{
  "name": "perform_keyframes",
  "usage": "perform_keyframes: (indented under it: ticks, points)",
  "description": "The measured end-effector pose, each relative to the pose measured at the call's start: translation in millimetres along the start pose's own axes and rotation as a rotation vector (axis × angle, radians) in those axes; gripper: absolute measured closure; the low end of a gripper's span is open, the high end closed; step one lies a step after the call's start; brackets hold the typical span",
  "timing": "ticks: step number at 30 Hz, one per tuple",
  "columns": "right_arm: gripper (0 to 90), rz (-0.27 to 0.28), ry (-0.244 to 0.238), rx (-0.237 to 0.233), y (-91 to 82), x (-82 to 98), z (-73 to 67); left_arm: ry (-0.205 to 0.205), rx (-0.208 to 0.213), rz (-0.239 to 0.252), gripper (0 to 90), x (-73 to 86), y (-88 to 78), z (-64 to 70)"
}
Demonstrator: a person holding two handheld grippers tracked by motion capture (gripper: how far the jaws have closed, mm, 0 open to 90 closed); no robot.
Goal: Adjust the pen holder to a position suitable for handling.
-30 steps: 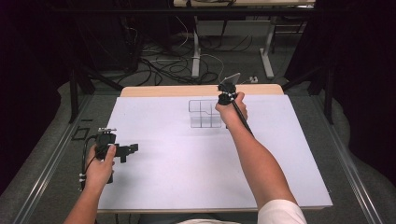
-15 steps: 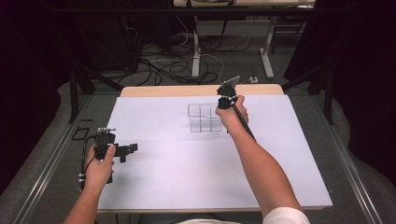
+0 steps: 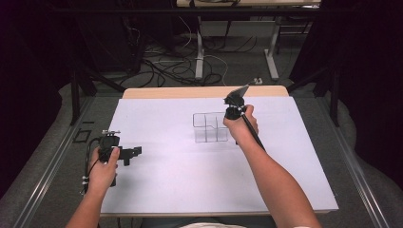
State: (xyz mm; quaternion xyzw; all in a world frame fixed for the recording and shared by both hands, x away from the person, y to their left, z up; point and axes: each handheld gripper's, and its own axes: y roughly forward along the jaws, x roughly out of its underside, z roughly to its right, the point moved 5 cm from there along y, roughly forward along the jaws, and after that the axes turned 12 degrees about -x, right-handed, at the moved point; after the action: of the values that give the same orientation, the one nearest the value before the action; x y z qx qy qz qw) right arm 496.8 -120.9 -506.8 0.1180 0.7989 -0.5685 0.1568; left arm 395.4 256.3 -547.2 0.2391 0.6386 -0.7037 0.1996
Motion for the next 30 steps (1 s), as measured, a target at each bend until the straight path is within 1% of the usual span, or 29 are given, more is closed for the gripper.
perform_keyframes:
  ticks: [1, 3, 4, 5, 6, 7, 8, 9, 10, 11, 13, 14, 16, 17, 18, 20, 21, 22, 23, 24, 26, 28, 29, 30]
  points:
    - [88.5, -0.003, -0.004, 0.001, -1.2, 1.8, 1.4, -0.001, 0.000, 0.000, 15.7, 0.0, 0.1, 0.1]
    - [88.4, -0.003, 0.009, -0.007, -2.7, 4.1, 1.5, 0.004, 0.004, -0.011, 15.8, 0.1, -0.6, -0.1]
    - [88.4, -0.004, 0.007, -0.008, -3.4, 5.6, 2.3, 0.003, 0.005, -0.011, 15.7, 0.1, -0.5, 0.2]
    - [88.4, -0.008, 0.018, -0.020, -4.1, 6.7, 1.0, 0.006, 0.005, -0.013, 15.7, 0.2, -0.5, 0.0]
    - [88.3, -0.011, 0.010, -0.012, -4.8, 7.9, 2.1, 0.006, 0.005, -0.012, 15.8, 0.2, -0.3, 0.1]
    - [88.3, -0.013, 0.024, -0.017, -5.4, 8.8, 1.0, 0.005, 0.005, -0.012, 15.7, 0.1, -0.2, 0.0]
    - [88.3, -0.019, 0.006, -0.018, -5.9, 10.1, 2.1, 0.006, 0.004, -0.013, 15.7, 0.1, 0.0, 0.1]
    - [88.2, -0.020, 0.011, -0.024, -5.9, 10.8, 1.9, -0.002, -0.002, -0.003, 15.7, 0.1, 1.0, 0.6]
    - [88.2, -0.024, 0.013, -0.020, -6.4, 11.6, 2.4, -0.001, -0.002, -0.004, 15.7, 0.2, 1.2, 0.7]
    - [88.1, -0.023, 0.028, -0.025, -6.5, 12.1, 1.4, 0.000, -0.001, -0.003, 15.7, 0.2, 1.4, 0.6]
    - [88.1, -0.017, 0.019, -0.027, -6.3, 12.7, 1.5, -0.001, -0.002, -0.004, 15.8, 0.3, 1.6, 0.4]
    - [88.0, -0.015, 0.027, -0.032, -6.2, 12.8, 0.7, -0.002, -0.003, -0.005, 15.7, 0.4, 1.4, 0.4]
    - [87.8, -0.038, 0.019, -0.020, -7.9, 14.2, 2.4, -0.003, -0.003, -0.005, 15.8, 0.4, 1.4, 0.3]
    - [87.7, -0.044, 0.022, -0.020, -8.5, 14.7, 2.7, -0.003, -0.003, -0.004, 15.8, 0.4, 1.4, 0.3]
    - [87.6, -0.040, 0.035, -0.028, -8.3, 14.5, 1.8, -0.003, -0.003, -0.005, 15.8, 0.5, 1.4, 0.4]
    - [87.3, -0.040, 0.028, -0.045, -8.5, 15.2, 3.1, -0.003, -0.003, -0.005, 15.8, 0.5, 1.3, 0.4]
    - [87.0, -0.048, 0.016, -0.046, -9.0, 15.7, 4.4, -0.002, -0.003, -0.003, 15.7, 0.4, 1.3, 0.4]
    - [86.7, -0.054, 0.023, -0.045, -9.4, 15.9, 4.4, 0.004, 0.002, -0.015, 15.8, 0.5, 0.3, 0.0]
    - [86.3, -0.053, 0.037, -0.055, -9.4, 15.6, 3.4, 0.003, 0.002, -0.013, 15.8, 0.5, 0.3, 0.0]
    - [85.5, -0.043, 0.030, -0.073, -8.9, 15.6, 4.0, 0.003, 0.001, -0.013, 15.8, 0.5, 0.2, 0.0]
    - [82.0, -0.057, 0.030, -0.081, -11.6, 15.9, 5.2, 0.004, 0.001, -0.014, 15.7, 0.5, 0.3, 0.1]
    - [79.7, -0.054, 0.033, -0.097, -14.1, 15.4, 4.7, 0.004, -0.001, -0.013, 15.7, 0.6, 0.7, 0.3]
    - [78.6, -0.039, 0.018, -0.110, -14.5, 15.1, 6.0, 0.004, -0.003, -0.004, 15.7, 0.4, 1.5, 0.4]
    - [77.6, -0.036, 0.012, -0.117, -15.8, 14.8, 6.8, 0.004, -0.002, -0.007, 15.8, 0.5, 1.3, 0.5]
